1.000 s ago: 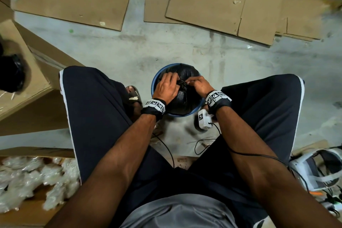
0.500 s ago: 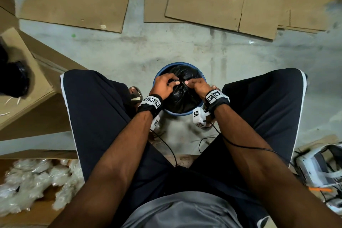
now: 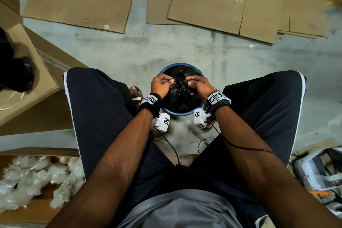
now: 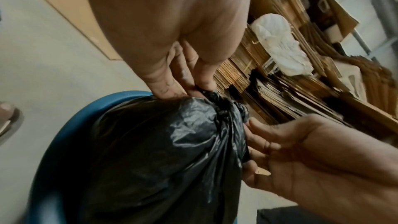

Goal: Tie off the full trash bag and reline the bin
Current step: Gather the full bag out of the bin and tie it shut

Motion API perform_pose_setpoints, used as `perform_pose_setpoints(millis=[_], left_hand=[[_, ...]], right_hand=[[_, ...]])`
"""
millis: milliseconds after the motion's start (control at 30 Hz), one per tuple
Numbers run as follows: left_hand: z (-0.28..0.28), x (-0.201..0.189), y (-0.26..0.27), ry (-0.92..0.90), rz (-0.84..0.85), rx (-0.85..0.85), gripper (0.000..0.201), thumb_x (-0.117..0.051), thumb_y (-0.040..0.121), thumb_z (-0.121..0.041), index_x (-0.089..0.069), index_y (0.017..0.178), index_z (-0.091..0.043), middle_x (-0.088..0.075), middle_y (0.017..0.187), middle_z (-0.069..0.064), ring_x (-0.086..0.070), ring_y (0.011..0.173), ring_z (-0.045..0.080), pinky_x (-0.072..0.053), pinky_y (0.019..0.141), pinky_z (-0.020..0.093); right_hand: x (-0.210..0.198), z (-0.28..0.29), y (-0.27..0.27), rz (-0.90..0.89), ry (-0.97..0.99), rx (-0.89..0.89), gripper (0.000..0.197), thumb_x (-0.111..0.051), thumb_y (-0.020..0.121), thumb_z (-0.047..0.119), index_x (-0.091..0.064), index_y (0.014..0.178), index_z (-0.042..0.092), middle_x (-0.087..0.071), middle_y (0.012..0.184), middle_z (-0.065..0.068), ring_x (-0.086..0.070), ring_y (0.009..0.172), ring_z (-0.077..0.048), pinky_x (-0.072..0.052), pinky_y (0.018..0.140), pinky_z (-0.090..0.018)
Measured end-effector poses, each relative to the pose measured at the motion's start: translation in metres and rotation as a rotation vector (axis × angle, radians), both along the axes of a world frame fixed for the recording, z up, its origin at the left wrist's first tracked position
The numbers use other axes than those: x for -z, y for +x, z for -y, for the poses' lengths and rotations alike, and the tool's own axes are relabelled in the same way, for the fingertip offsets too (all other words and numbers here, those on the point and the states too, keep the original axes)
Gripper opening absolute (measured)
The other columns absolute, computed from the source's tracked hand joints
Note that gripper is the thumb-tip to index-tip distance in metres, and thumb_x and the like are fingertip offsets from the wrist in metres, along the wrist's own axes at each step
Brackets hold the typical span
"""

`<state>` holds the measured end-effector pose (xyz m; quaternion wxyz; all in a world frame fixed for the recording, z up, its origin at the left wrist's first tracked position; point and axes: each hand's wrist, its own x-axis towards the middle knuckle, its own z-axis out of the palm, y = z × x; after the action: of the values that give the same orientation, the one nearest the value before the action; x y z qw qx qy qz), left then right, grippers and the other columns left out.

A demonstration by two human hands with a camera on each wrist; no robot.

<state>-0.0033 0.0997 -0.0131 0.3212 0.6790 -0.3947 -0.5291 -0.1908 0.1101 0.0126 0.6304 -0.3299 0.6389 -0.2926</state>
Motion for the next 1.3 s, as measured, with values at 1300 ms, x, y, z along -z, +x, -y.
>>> perform_pose_setpoints(millis=[1300], left_hand=[[-0.009,-0.011,-0.010,0.133,-0.040,0.101,0.010,-0.078,0.082,-0.006,-0.075,0.088,-0.014,-0.070,0.074,0.014,-0.062,0.063,0.016,-0.055,0.076,0.031]], right_hand=[[-0.001,-0.002,0.002,-0.491,-0.207,-0.212,0.015,-0.080,0.078,0.005,-0.076,0.091,0.011,-0.062,0.069,0.006,-0.055,0.063,-0.006,-0.042,0.063,-0.012]])
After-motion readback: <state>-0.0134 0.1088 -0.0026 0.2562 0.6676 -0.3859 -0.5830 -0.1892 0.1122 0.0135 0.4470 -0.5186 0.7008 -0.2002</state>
